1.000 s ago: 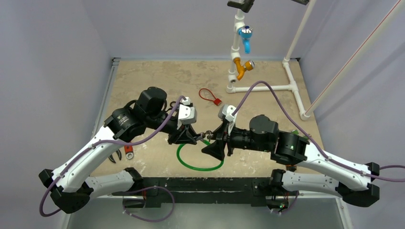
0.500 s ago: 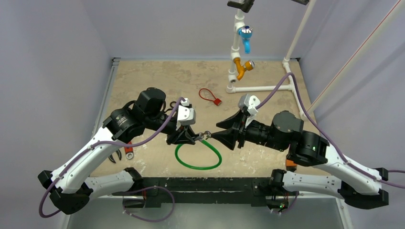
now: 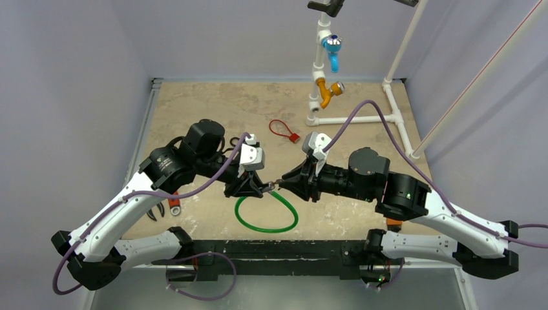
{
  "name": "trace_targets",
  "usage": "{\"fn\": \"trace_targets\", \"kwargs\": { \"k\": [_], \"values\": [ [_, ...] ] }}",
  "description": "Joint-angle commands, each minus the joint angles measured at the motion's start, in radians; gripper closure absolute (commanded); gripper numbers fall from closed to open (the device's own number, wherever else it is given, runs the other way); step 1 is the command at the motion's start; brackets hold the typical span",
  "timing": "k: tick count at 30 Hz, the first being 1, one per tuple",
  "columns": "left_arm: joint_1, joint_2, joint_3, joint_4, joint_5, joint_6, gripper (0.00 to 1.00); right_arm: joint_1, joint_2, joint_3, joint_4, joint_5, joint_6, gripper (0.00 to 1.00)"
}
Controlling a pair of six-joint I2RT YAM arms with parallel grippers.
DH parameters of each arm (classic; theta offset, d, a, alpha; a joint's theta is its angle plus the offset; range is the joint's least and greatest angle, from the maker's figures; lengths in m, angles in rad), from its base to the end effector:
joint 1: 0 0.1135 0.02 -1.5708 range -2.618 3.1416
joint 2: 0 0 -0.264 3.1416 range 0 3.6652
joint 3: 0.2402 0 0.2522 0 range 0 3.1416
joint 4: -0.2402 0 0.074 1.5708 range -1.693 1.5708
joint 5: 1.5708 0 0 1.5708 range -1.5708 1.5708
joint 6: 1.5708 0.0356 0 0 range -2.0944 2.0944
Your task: Unlock with the key
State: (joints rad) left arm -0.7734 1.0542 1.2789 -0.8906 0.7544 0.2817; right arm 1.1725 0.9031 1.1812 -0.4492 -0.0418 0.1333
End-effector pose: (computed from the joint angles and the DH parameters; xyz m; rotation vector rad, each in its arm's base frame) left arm 0.1215 -0.1527 0.3944 1.4767 1.6912 -1.1080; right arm 0.0698 0.1698 0.4271 -0.9458 1.5880 0.9760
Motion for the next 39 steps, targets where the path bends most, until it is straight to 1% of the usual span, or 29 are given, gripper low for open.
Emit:
{"fn": "trace_targets", "kwargs": {
  "k": [1, 2, 3, 7, 9, 13, 14, 19, 20, 21, 22, 24, 25, 28, 34, 39],
  "values": [
    [0.005, -0.016, 0.046, 0.032, 0.056, 0.010, 1.00, 0.004, -0.005, 0.013, 0.016, -0.016, -0.026, 0.71],
    [0.005, -0.016, 0.048, 0.029, 0.058, 0.011, 1.00, 0.004, -0.006, 0.011, 0.014, -0.014, -0.028, 0.64],
    [0.005, -0.016, 0.049, 0.027, 0.060, 0.011, 1.00, 0.004, -0.005, 0.010, 0.012, -0.011, -0.028, 0.59],
    [0.004, -0.014, 0.053, 0.019, 0.071, 0.015, 1.00, 0.004, 0.000, 0.010, 0.010, -0.009, -0.027, 0.51],
    [0.004, -0.014, 0.054, 0.017, 0.073, 0.015, 1.00, 0.005, 0.002, 0.009, 0.011, -0.010, -0.029, 0.51],
    [0.003, -0.014, 0.060, 0.015, 0.078, 0.016, 1.00, 0.003, 0.014, 0.009, 0.002, -0.019, -0.032, 0.59],
    [0.003, -0.014, 0.061, 0.013, 0.081, 0.017, 1.00, 0.005, 0.018, 0.008, 0.000, -0.021, -0.034, 0.60],
    [0.003, -0.014, 0.062, 0.008, 0.089, 0.019, 1.00, 0.004, 0.029, 0.004, 0.005, -0.004, -0.039, 0.55],
    [0.003, -0.014, 0.062, 0.006, 0.091, 0.021, 1.00, 0.004, 0.029, 0.006, 0.009, -0.007, -0.040, 0.58],
    [0.003, -0.014, 0.062, 0.004, 0.091, 0.023, 1.00, 0.004, 0.030, 0.008, 0.012, -0.013, -0.041, 0.64],
    [0.003, -0.014, 0.062, 0.005, 0.091, 0.023, 1.00, 0.004, 0.034, 0.012, 0.013, -0.016, -0.040, 0.72],
    [0.003, -0.014, 0.062, 0.005, 0.091, 0.026, 1.00, 0.004, 0.040, 0.016, 0.017, -0.025, -0.039, 0.92],
    [0.003, -0.014, 0.062, 0.004, 0.091, 0.027, 1.00, 0.004, 0.043, 0.018, 0.017, -0.029, -0.041, 1.00],
    [0.001, -0.013, 0.062, 0.002, 0.090, 0.033, 1.00, 0.004, 0.049, 0.019, 0.014, -0.036, -0.044, 1.00],
    [-0.003, -0.012, 0.066, -0.017, 0.079, 0.062, 1.00, 0.004, 0.101, 0.053, -0.030, -0.105, -0.068, 1.00],
    [-0.032, -0.002, 0.080, -0.069, 0.052, 0.133, 1.00, 0.004, 0.153, 0.092, -0.085, -0.196, -0.093, 1.00]
  ]
}}
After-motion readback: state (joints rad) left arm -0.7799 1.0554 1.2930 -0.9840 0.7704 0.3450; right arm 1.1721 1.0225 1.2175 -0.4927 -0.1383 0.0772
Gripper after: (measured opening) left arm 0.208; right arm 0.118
